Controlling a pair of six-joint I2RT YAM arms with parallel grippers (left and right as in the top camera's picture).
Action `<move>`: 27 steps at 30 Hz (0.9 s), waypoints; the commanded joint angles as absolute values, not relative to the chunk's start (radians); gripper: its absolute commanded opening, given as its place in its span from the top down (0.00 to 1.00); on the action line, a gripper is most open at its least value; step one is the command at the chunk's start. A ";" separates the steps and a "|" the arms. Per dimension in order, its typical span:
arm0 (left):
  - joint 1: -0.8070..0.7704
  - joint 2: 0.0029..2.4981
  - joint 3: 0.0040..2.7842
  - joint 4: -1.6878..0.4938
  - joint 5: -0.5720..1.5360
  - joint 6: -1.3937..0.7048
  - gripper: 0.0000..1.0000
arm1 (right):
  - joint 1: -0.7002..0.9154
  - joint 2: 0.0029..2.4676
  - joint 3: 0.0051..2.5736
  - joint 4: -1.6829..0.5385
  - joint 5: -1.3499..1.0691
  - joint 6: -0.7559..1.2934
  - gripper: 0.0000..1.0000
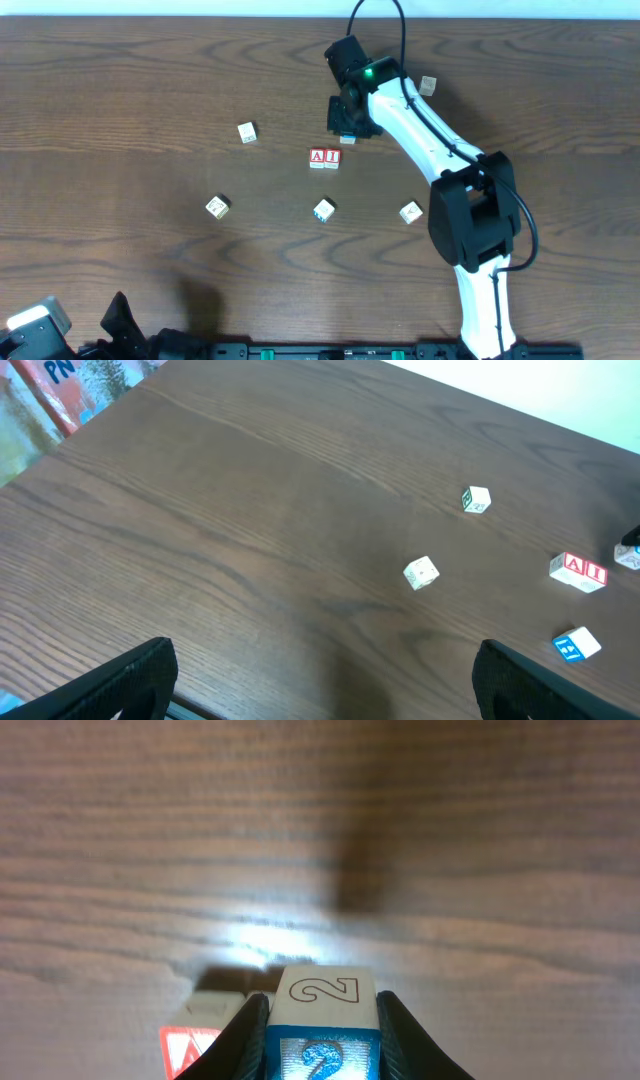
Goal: Spell out Ai2
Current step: 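Carry the '2' block left toward the right side of 'I'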
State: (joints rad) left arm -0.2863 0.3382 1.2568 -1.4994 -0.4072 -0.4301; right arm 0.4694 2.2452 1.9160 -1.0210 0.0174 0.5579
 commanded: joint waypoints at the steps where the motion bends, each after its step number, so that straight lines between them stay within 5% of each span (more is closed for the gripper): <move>1: -0.290 0.333 1.258 -1.501 -0.421 -0.434 0.05 | 0.477 2.254 1.935 -1.044 0.019 0.545 0.92; 27: -0.290 0.333 1.258 -1.501 -0.421 -0.434 0.05 | 0.505 2.310 1.935 -1.085 0.012 0.545 0.89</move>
State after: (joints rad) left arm -0.2863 0.3382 1.2568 -1.4994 -0.4072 -0.4301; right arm 0.4969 2.2940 1.9163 -1.0824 0.0135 0.5579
